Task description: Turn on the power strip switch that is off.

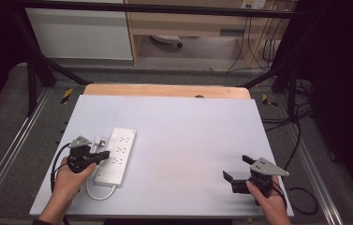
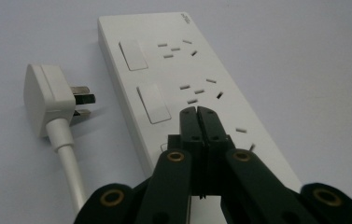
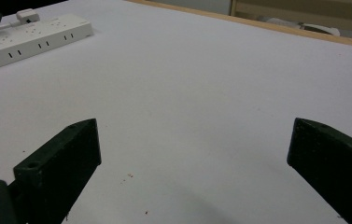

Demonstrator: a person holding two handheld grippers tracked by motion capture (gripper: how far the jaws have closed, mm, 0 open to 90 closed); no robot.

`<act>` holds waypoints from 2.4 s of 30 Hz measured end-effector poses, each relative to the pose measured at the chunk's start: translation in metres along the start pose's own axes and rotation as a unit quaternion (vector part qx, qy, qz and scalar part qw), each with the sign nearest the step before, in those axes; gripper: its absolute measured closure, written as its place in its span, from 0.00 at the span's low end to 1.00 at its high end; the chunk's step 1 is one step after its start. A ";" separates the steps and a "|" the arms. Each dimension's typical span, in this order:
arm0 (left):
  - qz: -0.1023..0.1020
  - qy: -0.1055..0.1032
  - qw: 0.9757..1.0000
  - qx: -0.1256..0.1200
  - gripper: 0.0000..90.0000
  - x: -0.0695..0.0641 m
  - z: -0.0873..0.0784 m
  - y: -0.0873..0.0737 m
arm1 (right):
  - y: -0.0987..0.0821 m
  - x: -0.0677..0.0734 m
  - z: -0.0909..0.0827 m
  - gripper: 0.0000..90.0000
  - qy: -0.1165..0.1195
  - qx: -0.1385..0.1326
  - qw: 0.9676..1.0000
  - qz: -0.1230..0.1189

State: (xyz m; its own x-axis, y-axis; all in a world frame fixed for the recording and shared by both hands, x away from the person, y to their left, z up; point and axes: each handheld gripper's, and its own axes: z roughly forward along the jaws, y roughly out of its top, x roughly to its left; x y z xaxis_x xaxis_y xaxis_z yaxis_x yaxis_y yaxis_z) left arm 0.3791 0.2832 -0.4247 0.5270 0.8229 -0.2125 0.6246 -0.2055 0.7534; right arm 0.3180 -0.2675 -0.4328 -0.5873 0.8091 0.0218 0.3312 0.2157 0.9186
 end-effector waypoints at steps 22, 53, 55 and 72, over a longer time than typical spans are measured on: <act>0.002 0.006 1.000 0.017 1.00 0.000 -0.004 -0.008 | 0.000 0.000 0.000 0.04 0.000 0.000 1.000 -0.001; -0.004 0.001 1.000 0.019 1.00 0.000 -0.005 -0.011 | 0.000 0.001 0.000 0.04 0.000 0.004 1.000 -0.001; -0.004 0.001 1.000 0.020 1.00 0.001 -0.005 -0.010 | -0.001 0.000 0.000 0.04 0.000 0.004 1.000 -0.001; -0.005 -0.004 1.000 0.021 1.00 0.002 -0.006 -0.012 | -0.001 0.001 0.000 0.03 0.001 0.004 1.000 -0.003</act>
State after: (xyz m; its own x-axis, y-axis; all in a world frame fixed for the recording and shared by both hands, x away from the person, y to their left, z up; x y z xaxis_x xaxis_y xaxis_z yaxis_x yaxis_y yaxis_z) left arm 0.3695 0.2907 -0.4301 0.5254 0.8204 -0.2257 0.6538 -0.2195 0.7241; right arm 0.3176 -0.2669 -0.4335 -0.5912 0.8063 0.0173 0.3341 0.2254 0.9152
